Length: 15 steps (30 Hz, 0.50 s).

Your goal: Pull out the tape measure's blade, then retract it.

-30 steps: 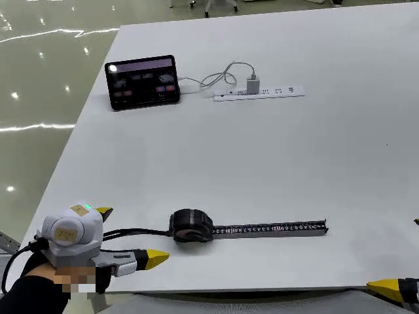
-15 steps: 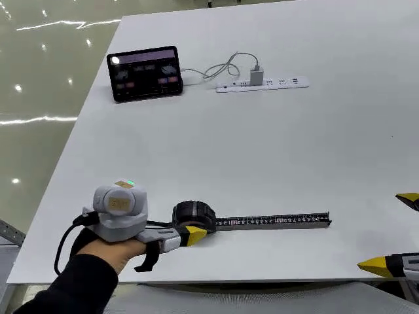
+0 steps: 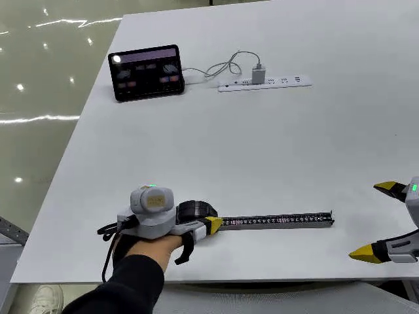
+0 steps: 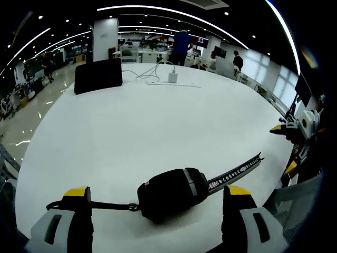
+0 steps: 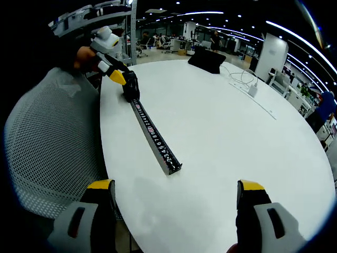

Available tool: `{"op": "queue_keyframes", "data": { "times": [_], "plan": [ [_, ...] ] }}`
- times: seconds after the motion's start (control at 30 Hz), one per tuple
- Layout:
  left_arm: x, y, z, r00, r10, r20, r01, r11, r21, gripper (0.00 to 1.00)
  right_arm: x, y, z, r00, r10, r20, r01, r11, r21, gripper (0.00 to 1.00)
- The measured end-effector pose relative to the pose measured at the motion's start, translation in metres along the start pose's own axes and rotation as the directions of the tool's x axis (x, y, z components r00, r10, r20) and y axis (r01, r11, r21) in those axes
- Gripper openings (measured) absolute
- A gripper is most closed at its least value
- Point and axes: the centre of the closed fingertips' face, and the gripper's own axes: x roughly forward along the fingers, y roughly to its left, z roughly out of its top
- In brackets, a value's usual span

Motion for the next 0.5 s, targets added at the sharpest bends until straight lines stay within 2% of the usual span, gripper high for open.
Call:
{"op": "queue_keyframes", "data": {
  "times": [0.07, 0.1, 0.13, 0.17, 0.2, 0.23, 0.3, 0.37, 0.43, 0.47, 0.5],
  "plan": [
    [0.003, -0.003, 0.001, 0.9998, -0.002, 0.020, 0.002, 1.000, -0.008, 1.00, 0.005, -0.002, 0.000, 0.9997, 0.017, -0.014, -0.018, 1.000, -0.014, 0.88],
    [0.008, -0.006, -0.001, 0.9998, -0.013, 0.016, 0.013, 1.000, -0.011, 0.99, 0.007, -0.003, 0.001, 0.9995, 0.025, -0.021, -0.025, 0.999, -0.032, 0.85],
    [0.012, -0.006, -0.007, 0.9999, -0.001, -0.011, 0.001, 0.999, -0.035, 1.00, 0.010, -0.005, 0.000, 0.9988, 0.033, -0.036, -0.035, 0.997, -0.063, 0.82],
    [0.015, -0.007, -0.006, 1.0000, 0.001, 0.005, -0.001, 0.999, -0.034, 1.00, 0.012, -0.005, 0.000, 0.9981, 0.042, -0.044, -0.045, 0.996, -0.078, 0.78],
    [0.018, -0.011, -0.009, 0.9999, -0.006, -0.011, 0.006, 1.000, -0.015, 1.00, 0.016, -0.005, 0.001, 0.9968, 0.056, -0.058, -0.060, 0.995, -0.077, 0.77],
    [0.018, -0.012, -0.008, 1.0000, 0.001, -0.006, -0.001, 1.000, -0.005, 1.00, 0.019, -0.005, 0.002, 0.9959, 0.060, -0.067, -0.065, 0.995, -0.077, 0.79],
    [0.017, -0.012, 0.002, 0.9990, 0.007, 0.044, -0.008, 1.000, 0.027, 0.99, 0.024, -0.006, 0.004, 0.9922, 0.084, -0.093, -0.094, 0.989, -0.118, 0.79],
    [0.018, -0.012, 0.002, 0.9989, 0.004, 0.046, -0.005, 1.000, 0.021, 0.99, 0.028, -0.007, 0.011, 0.9906, 0.093, -0.100, -0.107, 0.984, -0.144, 0.75],
    [0.021, -0.021, -0.004, 0.9988, -0.042, 0.025, 0.042, 0.999, 0.001, 0.97, 0.032, -0.006, 0.014, 0.9879, 0.110, -0.109, -0.127, 0.979, -0.158, 0.73],
    [0.022, -0.020, -0.006, 0.9993, -0.034, 0.016, 0.034, 0.999, -0.003, 0.96, 0.034, -0.005, 0.016, 0.9839, 0.132, -0.120, -0.152, 0.973, -0.174, 0.71],
    [0.021, -0.021, -0.005, 0.9993, -0.032, 0.019, 0.032, 0.999, 0.011, 0.96, 0.037, -0.005, 0.017, 0.9830, 0.133, -0.126, -0.154, 0.973, -0.173, 0.70]
  ]
}}
